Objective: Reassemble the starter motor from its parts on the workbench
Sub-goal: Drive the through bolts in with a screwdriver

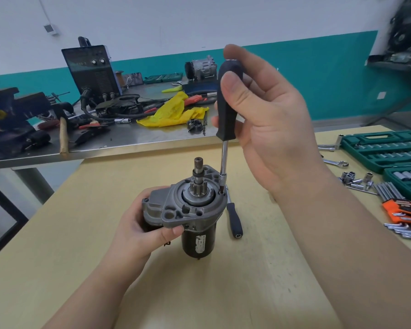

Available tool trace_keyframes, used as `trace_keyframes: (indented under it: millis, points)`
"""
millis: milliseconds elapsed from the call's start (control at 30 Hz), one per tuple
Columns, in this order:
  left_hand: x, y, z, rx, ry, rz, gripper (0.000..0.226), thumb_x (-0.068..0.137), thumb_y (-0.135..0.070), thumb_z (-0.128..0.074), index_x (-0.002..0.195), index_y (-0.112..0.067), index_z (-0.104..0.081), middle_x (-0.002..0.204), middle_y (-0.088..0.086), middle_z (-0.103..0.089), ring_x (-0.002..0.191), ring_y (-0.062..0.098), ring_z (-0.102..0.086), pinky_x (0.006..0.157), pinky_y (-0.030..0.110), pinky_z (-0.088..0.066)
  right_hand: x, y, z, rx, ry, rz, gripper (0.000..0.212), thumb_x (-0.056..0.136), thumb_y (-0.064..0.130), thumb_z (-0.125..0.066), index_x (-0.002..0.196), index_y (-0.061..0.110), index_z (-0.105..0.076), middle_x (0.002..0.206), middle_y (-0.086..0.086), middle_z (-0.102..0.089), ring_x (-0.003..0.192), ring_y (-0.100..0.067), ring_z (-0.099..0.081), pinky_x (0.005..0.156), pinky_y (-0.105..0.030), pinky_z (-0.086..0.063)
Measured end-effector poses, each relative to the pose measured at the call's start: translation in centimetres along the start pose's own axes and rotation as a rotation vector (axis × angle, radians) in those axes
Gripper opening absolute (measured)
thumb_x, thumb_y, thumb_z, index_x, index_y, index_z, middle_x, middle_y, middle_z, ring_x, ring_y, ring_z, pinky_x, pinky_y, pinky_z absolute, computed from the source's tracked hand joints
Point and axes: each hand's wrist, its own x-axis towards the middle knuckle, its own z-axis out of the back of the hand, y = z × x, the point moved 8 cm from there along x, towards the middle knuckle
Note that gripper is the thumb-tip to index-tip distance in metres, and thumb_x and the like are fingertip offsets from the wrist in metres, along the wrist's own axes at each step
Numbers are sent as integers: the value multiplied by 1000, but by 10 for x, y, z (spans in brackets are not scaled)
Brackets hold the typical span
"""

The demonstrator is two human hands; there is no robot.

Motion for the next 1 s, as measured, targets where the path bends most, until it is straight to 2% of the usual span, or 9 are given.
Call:
trace_keyframes:
  millis: [167, 333, 433, 567, 667, 767, 867, 933, 1000]
  points:
    - [0, -3, -3, -13, 12, -13, 80, 64, -50, -101, 133, -27, -67, 127, 12, -75, 113, 32, -73, 78, 36, -63, -2, 12, 0, -237, -19, 158, 29, 98, 8, -74, 123, 21, -70, 95, -13, -65, 86, -26, -62, 85, -48, -61]
    - [0, -4, -6, -39, 25, -27, 79, 65, -46, -102, 134, -26, -68, 128, 13, -75, 117, 33, -73, 84, 35, -64, -11, 30, -2, -557, -111, 424, 28, 91, 16, -84, 114, 24, -69, 87, -6, -72, 74, -14, -65, 73, -32, -60]
    - [0, -5, -6, -46, 22, -32, 79, 65, -46, -102, 133, -27, -68, 129, 13, -75, 119, 35, -72, 87, 40, -64, -10, 25, -4, -482, -68, 384, 19, 100, 17, -74, 118, 21, -70, 95, -1, -75, 88, -23, -72, 83, -45, -63]
    - [0, -5, -5, -42, 13, -30, 79, 64, -48, -102, 133, -27, -68, 128, 13, -75, 118, 35, -72, 87, 41, -63, -6, 17, -3, -329, 28, 238, 22, 110, 12, -53, 125, 17, -68, 105, -25, -72, 87, -33, -75, 76, -50, -65]
    - [0, -6, -5, -42, 11, -31, 79, 64, -47, -102, 132, -27, -68, 128, 13, -75, 118, 36, -72, 87, 42, -63, -6, 19, -6, -395, 65, 257, 23, 110, 10, -53, 128, 20, -65, 104, -29, -68, 84, -36, -74, 69, -49, -66]
    - [0, -5, -5, -48, 18, -29, 80, 64, -46, -102, 133, -25, -68, 128, 14, -75, 118, 37, -72, 87, 42, -63, -7, 21, -8, -448, 62, 304, 25, 107, 11, -61, 129, 24, -62, 99, -23, -70, 90, -38, -72, 74, -55, -64]
    - [0, -4, -5, -44, 17, -23, 80, 64, -47, -102, 133, -26, -68, 127, 13, -75, 117, 35, -72, 84, 40, -63, -8, 26, -5, -513, 0, 356, 32, 99, 15, -75, 129, 22, -65, 93, -11, -72, 84, -20, -70, 81, -44, -64]
    - [0, -4, -5, -42, 17, -19, 79, 65, -47, -102, 133, -26, -68, 127, 13, -76, 114, 32, -73, 78, 36, -64, -10, 31, -2, -604, -69, 422, 33, 94, 20, -81, 124, 24, -67, 86, 0, -68, 73, -5, -62, 72, -29, -61]
    - [0, -3, -5, -44, 17, -15, 80, 65, -47, -102, 134, -26, -67, 127, 13, -75, 113, 32, -73, 75, 34, -62, -11, 32, -1, -617, -103, 445, 30, 94, 21, -81, 121, 25, -68, 85, 2, -67, 71, -5, -60, 69, -28, -60]
